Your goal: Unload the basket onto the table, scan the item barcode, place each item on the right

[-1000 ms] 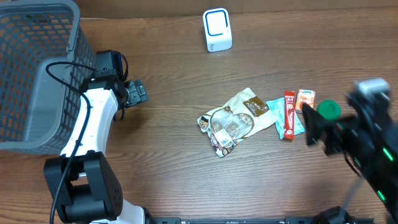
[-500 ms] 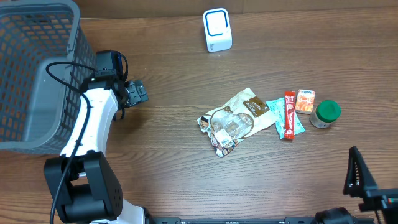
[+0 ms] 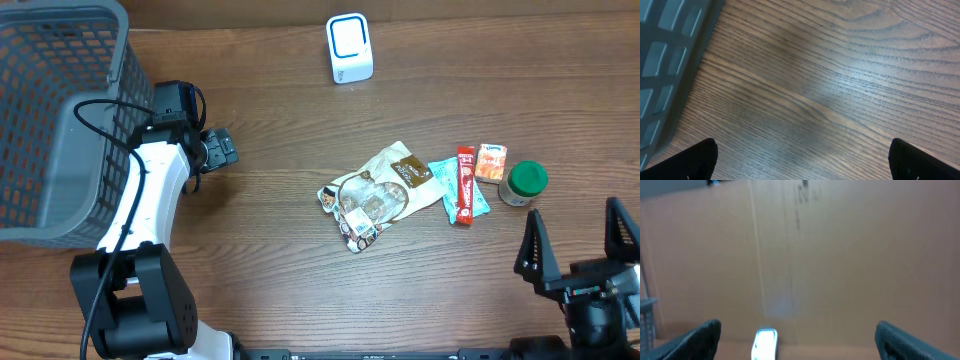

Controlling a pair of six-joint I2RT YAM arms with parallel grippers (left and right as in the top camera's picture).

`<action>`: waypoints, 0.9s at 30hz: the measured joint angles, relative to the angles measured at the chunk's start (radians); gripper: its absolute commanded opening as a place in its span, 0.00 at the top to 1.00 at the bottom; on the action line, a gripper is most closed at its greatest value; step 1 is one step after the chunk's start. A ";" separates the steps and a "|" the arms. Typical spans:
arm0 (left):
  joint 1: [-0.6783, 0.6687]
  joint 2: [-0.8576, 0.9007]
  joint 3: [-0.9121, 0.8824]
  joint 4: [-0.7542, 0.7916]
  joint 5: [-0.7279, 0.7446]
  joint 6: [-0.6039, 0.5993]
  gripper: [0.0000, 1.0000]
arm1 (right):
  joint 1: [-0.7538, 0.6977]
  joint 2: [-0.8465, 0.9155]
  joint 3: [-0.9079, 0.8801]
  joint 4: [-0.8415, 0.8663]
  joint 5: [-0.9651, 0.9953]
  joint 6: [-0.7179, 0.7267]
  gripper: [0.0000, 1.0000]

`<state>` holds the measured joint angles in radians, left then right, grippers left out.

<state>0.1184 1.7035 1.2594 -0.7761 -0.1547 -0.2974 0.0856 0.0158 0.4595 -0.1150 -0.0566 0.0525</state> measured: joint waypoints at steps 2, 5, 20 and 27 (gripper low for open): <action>0.000 0.000 0.000 0.000 0.000 0.000 0.01 | 0.000 0.000 -0.084 0.190 -0.014 0.000 0.00; 0.000 0.000 0.000 0.000 0.000 0.000 0.00 | 0.000 -0.002 -0.188 0.400 -0.023 0.000 0.00; 0.000 0.000 0.000 0.000 0.000 0.000 0.00 | 0.000 -0.004 -0.441 0.346 -0.037 0.000 0.00; 0.000 0.000 0.000 0.000 0.000 0.000 0.00 | 0.000 -0.004 -0.441 0.034 -0.040 0.000 0.00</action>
